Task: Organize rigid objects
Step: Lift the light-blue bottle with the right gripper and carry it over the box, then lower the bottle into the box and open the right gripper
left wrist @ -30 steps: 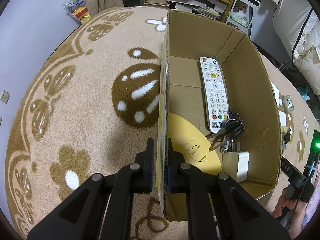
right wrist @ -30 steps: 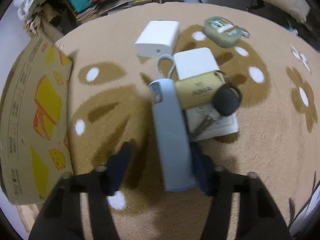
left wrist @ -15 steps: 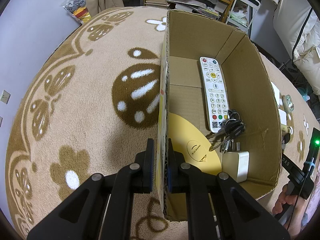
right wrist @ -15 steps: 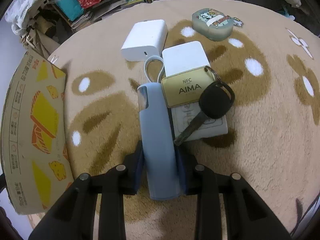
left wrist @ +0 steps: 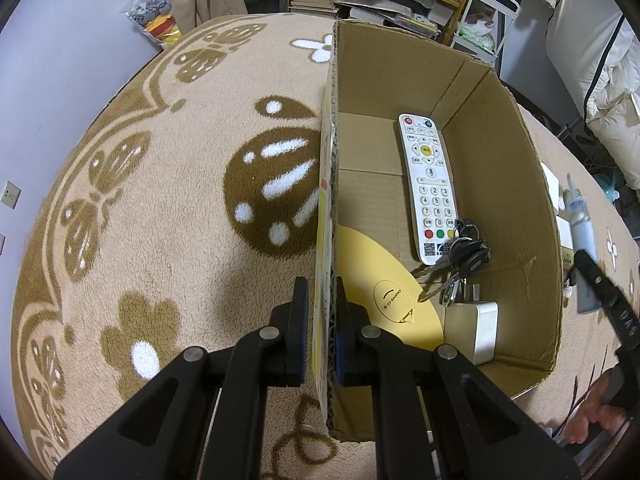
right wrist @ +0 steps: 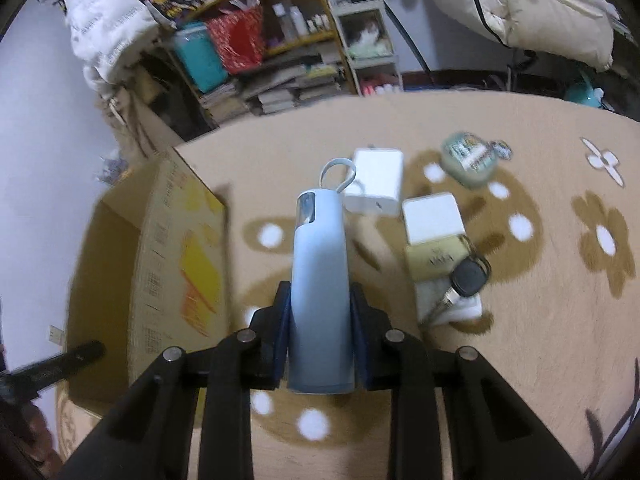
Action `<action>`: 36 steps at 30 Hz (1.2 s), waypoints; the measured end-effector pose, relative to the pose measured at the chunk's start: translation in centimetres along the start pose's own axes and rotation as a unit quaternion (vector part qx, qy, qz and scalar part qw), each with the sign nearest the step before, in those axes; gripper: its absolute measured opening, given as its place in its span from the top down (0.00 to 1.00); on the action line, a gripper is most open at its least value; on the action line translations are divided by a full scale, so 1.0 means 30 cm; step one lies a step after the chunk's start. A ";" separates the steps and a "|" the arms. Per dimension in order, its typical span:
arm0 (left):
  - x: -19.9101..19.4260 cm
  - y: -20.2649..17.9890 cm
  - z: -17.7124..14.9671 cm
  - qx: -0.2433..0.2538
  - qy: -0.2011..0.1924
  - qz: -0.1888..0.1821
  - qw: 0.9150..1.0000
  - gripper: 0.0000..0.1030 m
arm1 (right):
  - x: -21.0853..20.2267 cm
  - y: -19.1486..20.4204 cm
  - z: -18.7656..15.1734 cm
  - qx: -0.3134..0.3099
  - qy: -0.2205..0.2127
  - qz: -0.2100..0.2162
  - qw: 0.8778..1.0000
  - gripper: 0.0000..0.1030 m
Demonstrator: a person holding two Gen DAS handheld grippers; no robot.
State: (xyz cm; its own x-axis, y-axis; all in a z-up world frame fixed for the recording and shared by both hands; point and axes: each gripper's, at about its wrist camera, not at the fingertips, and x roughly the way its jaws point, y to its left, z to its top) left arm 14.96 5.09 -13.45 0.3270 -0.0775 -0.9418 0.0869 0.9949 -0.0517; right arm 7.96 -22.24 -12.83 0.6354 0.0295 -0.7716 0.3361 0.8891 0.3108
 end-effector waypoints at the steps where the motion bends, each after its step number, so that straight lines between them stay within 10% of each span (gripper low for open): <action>1: 0.000 0.000 0.000 -0.001 0.000 -0.001 1.000 0.90 | 0.000 0.014 0.009 -0.004 -0.003 0.002 1.000 0.72; 18: -0.009 -0.010 0.003 0.004 -0.001 0.003 1.000 0.91 | -0.073 0.286 0.128 -0.077 -0.040 0.088 0.992 0.72; 36: -0.013 -0.005 0.010 0.002 0.000 0.001 1.000 0.91 | 0.058 0.484 -0.010 -0.191 0.032 0.100 0.976 0.72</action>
State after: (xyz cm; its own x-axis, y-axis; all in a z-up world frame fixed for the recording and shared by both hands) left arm 15.10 4.96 -12.97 0.3280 -0.0766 -0.9416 0.0899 0.9947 -0.0496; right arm 13.73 -9.15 -9.82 0.6131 0.2374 -0.7535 -0.0823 0.9678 0.2379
